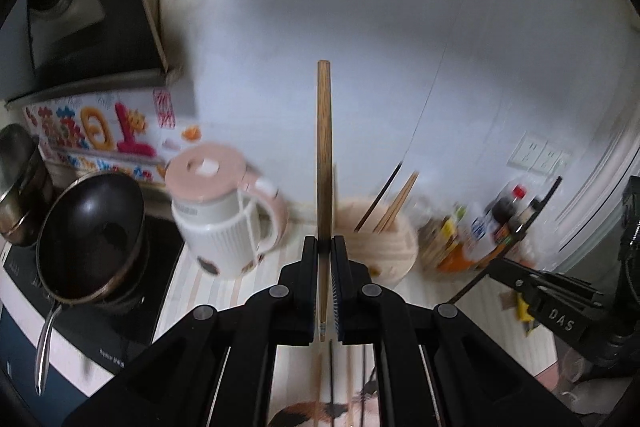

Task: Organize utensils
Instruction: 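Carry both chopsticks over the beige holder and lower them into its slots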

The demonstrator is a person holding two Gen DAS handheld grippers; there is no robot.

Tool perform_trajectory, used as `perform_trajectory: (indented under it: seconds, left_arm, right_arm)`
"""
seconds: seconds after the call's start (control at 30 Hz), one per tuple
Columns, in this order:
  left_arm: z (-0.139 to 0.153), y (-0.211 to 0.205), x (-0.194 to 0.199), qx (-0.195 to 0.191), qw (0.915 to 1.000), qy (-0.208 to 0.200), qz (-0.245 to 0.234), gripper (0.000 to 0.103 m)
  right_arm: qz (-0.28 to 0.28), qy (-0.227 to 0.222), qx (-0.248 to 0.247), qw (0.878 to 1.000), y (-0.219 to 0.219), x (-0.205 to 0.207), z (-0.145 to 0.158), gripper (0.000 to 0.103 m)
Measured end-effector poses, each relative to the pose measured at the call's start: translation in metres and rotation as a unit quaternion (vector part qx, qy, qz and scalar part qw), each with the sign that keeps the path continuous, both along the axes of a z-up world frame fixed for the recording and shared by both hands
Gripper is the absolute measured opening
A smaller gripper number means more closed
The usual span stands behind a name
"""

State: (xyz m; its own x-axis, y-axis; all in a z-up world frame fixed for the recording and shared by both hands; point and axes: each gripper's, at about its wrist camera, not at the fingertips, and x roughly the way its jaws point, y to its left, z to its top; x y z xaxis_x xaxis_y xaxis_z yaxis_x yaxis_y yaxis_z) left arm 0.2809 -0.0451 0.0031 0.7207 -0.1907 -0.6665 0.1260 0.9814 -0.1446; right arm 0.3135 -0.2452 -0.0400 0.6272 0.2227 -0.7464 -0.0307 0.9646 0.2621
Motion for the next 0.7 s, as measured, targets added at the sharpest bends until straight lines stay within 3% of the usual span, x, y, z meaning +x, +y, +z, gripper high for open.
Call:
perform_trajectory:
  seconds: [0.17, 0.33, 0.7]
  left_arm:
    - [0.028, -0.006, 0.021, -0.020, 0.9996, -0.015, -0.013, 0.004]
    - [0.037, -0.018, 0.057, -0.019, 0.9996, -0.015, -0.015, 0.004]
    - [-0.002, -0.043, 0.143, -0.018, 0.9989, 0.042, -0.008, 0.004]
  right_arm:
    - [0.004, -0.029, 0.006, 1.000, -0.002, 0.021, 0.038, 0.005]
    - [-0.014, -0.053, -0.008, 0.998, -0.008, 0.056, 0.062, 0.005]
    - [-0.048, -0.037, -0.004, 0.998, -0.012, 0.130, 0.045, 0.005]
